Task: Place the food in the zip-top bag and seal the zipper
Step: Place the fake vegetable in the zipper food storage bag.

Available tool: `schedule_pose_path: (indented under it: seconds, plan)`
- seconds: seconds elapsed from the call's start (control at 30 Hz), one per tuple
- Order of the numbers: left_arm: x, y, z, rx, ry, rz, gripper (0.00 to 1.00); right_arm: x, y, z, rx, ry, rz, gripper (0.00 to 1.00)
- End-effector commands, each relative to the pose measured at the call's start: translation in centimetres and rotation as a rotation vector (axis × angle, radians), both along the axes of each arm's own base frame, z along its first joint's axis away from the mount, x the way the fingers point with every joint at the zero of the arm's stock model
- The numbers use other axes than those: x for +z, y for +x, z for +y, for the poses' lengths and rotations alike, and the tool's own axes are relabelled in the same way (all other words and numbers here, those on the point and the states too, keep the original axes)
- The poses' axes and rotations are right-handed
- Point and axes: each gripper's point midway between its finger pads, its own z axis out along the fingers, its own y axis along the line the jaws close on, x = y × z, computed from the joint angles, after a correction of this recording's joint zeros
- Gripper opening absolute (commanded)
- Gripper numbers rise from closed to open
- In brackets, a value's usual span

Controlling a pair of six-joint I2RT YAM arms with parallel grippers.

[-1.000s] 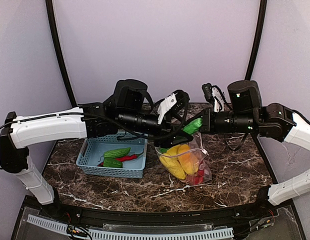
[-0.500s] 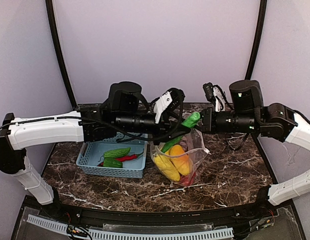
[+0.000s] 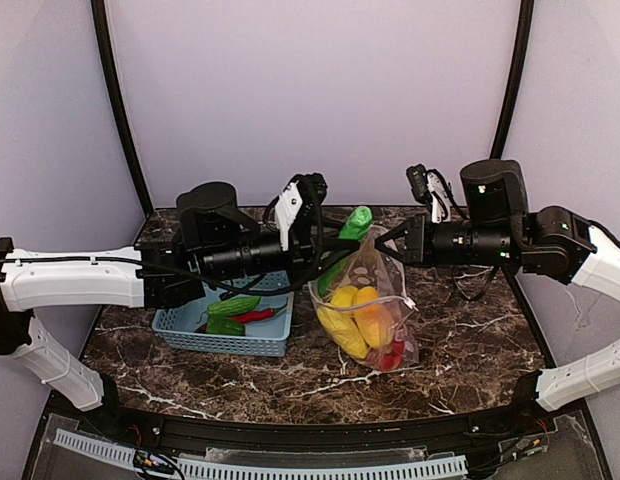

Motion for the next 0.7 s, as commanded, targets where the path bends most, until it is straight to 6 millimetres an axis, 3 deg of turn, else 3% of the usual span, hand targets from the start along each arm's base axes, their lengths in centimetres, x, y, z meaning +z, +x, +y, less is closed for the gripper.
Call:
schedule_pose_path:
  seconds: [0.0, 0.27, 0.67]
  plan:
    - [2.8, 0.0, 0.3, 0.011, -0.124, -0.040, 0.03, 3.2, -0.1, 0.8, 0.022, 0.113, -0.032, 0.00]
    - [3.5, -0.2, -0.3, -0.024, -0.227, -0.005, 0.03, 3.2, -0.1, 0.5, 0.008, 0.129, -0.022, 0.00]
    - [-1.2, 1.3, -0.4, 0.054, -0.196, 0.005, 0.03, 2.4, -0.5, 0.6, 0.014, 0.153, 0.010, 0.00]
